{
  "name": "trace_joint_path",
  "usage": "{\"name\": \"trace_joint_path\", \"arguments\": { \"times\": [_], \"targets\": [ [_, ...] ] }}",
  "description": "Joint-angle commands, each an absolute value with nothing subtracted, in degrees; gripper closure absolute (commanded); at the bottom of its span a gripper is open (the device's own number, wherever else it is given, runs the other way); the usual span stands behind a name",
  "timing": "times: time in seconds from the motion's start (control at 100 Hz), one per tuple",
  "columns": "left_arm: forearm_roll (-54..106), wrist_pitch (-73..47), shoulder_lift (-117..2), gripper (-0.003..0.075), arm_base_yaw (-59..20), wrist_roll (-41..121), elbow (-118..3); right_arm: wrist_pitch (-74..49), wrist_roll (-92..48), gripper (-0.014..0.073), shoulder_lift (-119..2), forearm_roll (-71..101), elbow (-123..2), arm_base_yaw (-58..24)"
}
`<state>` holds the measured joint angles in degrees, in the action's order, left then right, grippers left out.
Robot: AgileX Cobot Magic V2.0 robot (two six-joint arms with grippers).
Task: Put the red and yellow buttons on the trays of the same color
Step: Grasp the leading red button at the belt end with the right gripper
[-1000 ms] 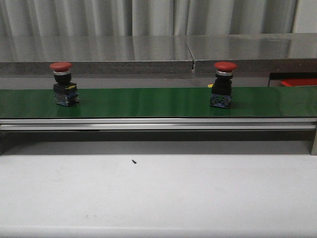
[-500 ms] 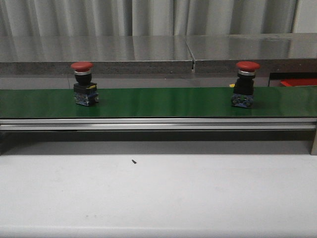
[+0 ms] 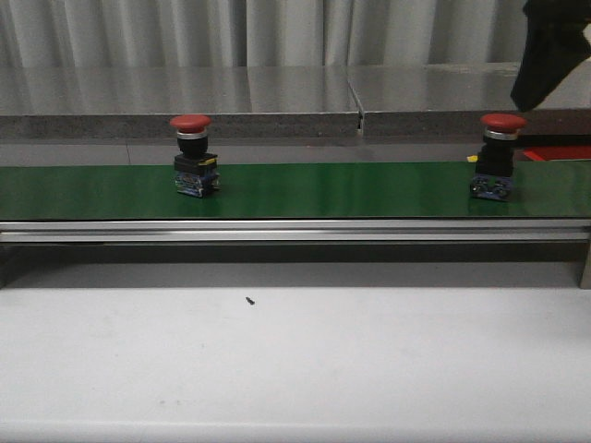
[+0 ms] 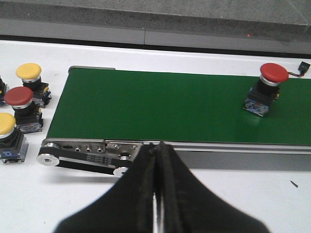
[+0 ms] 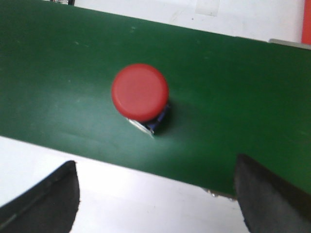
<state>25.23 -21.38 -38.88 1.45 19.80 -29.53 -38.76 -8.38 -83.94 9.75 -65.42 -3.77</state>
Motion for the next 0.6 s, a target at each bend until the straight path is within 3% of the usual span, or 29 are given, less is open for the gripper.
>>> {"name": "trace_joint_path", "arguments": {
  "times": [0.0,0.33,0.4,0.52,0.59],
  "targets": [
    [26.5,-17.3,-38.7,0.0739,1.1,19.9,-31.1,-36.0,-9.1,-0.0042,-85.5,10.1,-69.8,-3.9],
    [26.5,-17.3,-38.7,0.0739,1.1,19.9,-31.1,-37.3,-9.1,-0.002,-95.1,7.5,-76.4,-3.6],
    [26.5,-17.3,-38.7,0.0739,1.1,19.9,-31.1,-37.9,-9.1,0.0065,-96.2,6.6,-76.6,-3.5],
    [26.5,-17.3,-38.7,0.0739,1.1,19.9,-31.1,-39.1,-7.8,0.0351,-96.9,6.6,-76.8,-2.8],
    [26.5,-17.3,-38.7,0.0739,1.1,19.9,-31.1,-39.4,-7.6,0.0476,-96.9,6.6,-77.2,-2.2]
  ]
}}
